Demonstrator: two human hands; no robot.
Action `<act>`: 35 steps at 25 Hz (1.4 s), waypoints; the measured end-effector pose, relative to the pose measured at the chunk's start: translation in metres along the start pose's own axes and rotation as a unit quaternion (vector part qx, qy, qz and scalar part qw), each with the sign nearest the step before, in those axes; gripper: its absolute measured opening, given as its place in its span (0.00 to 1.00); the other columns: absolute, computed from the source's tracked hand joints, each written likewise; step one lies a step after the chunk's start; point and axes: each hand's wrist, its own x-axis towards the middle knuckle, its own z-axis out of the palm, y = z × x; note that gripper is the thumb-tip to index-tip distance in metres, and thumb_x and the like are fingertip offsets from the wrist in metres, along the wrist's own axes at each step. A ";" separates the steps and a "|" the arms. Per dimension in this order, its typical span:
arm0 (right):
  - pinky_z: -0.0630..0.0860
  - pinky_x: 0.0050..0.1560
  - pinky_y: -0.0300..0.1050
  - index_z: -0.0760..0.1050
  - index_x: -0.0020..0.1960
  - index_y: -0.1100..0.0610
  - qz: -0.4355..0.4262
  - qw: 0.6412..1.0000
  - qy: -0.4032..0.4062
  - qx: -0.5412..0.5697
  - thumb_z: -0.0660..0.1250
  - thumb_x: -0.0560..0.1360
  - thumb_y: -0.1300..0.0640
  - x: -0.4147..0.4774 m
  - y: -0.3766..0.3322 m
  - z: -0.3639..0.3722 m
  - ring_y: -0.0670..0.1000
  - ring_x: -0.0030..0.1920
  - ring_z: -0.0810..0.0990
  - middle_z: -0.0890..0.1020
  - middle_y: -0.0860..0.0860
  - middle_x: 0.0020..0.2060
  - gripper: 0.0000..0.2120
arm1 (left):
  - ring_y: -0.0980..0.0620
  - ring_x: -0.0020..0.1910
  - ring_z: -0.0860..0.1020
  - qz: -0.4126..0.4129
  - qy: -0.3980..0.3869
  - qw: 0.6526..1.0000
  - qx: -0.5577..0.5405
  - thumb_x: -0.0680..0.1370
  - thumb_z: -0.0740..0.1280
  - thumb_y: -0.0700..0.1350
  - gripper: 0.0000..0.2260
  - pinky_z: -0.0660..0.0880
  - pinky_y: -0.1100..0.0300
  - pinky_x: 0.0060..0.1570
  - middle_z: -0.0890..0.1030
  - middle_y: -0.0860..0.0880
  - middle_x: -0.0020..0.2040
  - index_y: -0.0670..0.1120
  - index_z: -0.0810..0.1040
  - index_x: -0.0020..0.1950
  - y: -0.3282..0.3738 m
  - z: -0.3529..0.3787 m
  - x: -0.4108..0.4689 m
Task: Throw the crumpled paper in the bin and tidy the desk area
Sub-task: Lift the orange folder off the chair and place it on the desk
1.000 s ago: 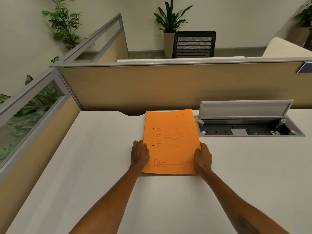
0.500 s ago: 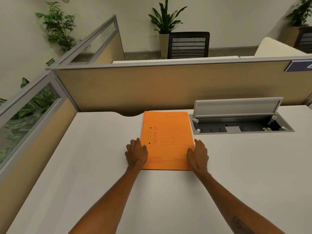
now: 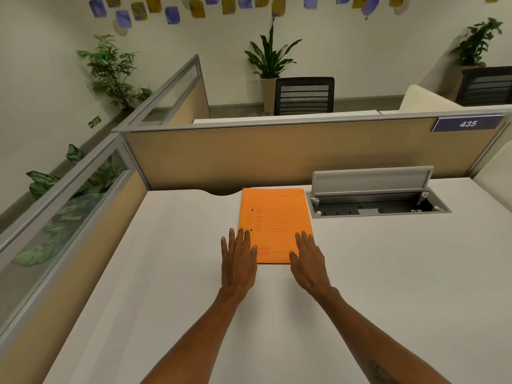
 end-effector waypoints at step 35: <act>0.49 0.77 0.59 0.52 0.80 0.54 -0.077 0.993 0.059 -0.073 0.52 0.84 0.47 -0.470 -0.079 -0.181 0.57 0.80 0.49 0.53 0.53 0.80 0.27 | 0.41 0.80 0.43 0.048 -0.013 0.996 0.070 0.84 0.45 0.58 0.28 0.39 0.41 0.75 0.47 0.46 0.82 0.48 0.49 0.82 0.084 -0.243 -0.424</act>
